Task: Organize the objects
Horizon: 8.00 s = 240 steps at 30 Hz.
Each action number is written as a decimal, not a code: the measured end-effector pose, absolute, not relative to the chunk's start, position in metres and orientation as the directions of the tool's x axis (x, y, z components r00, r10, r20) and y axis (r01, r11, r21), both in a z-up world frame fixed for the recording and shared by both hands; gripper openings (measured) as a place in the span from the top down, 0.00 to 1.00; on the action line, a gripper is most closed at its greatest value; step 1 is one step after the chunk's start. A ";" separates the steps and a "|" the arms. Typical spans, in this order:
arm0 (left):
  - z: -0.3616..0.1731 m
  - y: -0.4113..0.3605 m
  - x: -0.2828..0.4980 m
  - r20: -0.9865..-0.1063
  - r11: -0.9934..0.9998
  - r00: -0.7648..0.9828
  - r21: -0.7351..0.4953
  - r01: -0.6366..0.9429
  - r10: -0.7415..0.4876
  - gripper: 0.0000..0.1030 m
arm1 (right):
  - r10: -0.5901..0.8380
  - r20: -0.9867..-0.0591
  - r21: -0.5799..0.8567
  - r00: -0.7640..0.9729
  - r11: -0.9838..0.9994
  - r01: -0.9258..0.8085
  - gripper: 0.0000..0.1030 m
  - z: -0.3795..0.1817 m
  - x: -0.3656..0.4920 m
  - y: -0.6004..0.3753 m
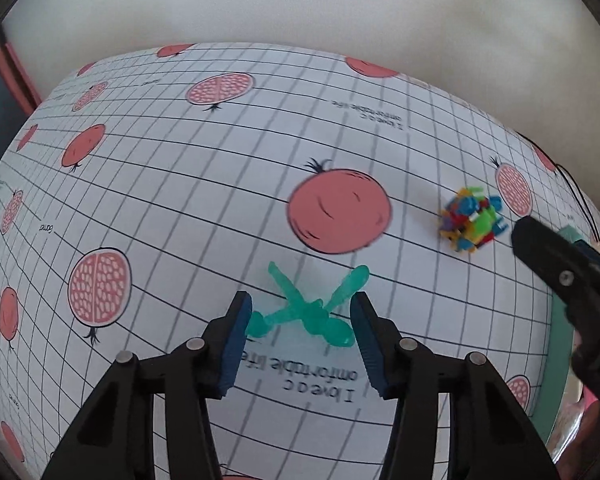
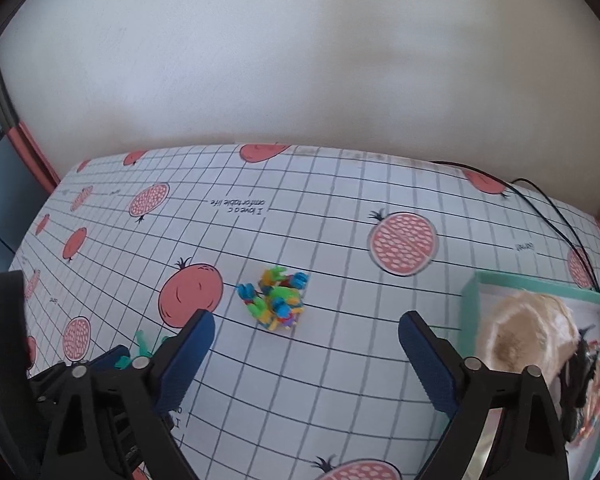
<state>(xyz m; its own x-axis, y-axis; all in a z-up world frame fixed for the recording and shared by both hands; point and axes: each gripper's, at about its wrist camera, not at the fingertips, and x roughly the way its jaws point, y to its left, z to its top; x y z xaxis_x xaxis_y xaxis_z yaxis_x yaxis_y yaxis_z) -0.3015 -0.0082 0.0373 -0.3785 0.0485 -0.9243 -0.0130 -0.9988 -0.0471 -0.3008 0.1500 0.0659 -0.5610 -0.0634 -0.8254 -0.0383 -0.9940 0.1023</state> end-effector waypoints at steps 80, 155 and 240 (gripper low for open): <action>0.151 0.041 -0.193 -0.847 -0.988 -0.515 -0.069 -0.138 0.131 0.49 | 0.033 -0.891 0.077 -0.454 -0.972 -0.222 0.61 0.103 -0.137 0.232; 0.086 0.179 -0.130 -0.909 -0.937 -0.363 -0.074 -0.342 0.204 0.49 | 0.126 -0.912 0.007 -0.390 -0.947 -0.323 0.57 0.082 -0.072 0.316; 0.120 0.018 -0.018 -0.683 -0.978 -0.711 -0.021 -0.206 0.164 0.03 | 0.151 -0.774 0.017 -0.615 -0.966 -0.258 0.00 0.094 0.038 0.215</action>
